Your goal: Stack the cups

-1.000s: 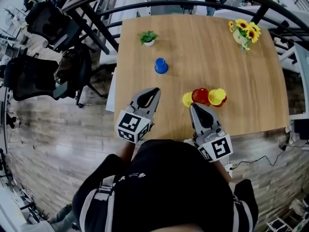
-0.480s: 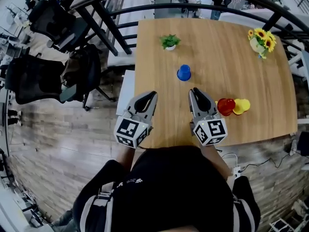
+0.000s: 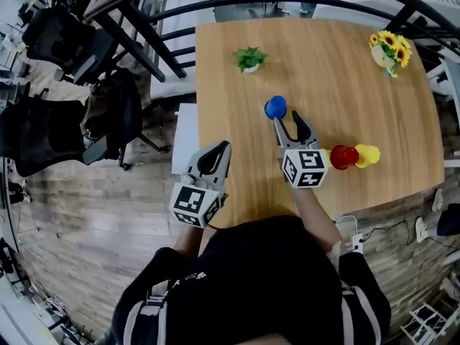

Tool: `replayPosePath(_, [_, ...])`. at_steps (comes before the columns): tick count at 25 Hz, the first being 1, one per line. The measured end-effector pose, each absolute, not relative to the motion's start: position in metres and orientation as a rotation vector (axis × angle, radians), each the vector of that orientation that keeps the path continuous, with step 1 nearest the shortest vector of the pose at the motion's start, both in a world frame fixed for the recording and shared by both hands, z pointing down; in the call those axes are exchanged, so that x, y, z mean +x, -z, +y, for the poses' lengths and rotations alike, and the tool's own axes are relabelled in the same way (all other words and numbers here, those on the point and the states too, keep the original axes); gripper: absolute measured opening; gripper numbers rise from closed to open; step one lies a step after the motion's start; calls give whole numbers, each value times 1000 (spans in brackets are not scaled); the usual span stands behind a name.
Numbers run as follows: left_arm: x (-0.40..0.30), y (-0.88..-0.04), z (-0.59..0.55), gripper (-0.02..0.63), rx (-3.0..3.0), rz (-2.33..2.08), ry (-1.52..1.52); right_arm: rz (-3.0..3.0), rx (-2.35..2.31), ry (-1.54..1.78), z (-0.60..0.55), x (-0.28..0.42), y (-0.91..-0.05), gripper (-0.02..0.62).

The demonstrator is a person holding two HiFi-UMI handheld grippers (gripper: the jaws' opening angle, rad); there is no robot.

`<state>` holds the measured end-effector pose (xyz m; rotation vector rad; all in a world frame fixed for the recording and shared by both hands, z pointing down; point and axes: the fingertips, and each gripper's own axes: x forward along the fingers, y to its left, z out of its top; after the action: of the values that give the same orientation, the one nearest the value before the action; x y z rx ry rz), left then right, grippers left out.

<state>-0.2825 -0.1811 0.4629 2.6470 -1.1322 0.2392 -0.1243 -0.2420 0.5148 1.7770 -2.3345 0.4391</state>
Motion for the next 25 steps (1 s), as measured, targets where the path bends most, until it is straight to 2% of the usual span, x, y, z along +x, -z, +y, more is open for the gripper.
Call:
replayPosePath(9, [-286,-475,-189,17,2615,-1102,-225,-2202,1744,-440,-285,-125,-559,232])
replayPosePath(15, [-300,-481,-197,17,2577,-1143,-224,-2150,1720,-452,-296,-120,-576,229])
replayPosePath(19, [-303,-481,-197,17,2573,-1158,-226,-2201,1712,-440,-288,-126,-560,227])
replayPosePath(25, [-293,-469,-189,17,2598,-1177,-212,-2412,1660,-377,-263,-146,-490,227])
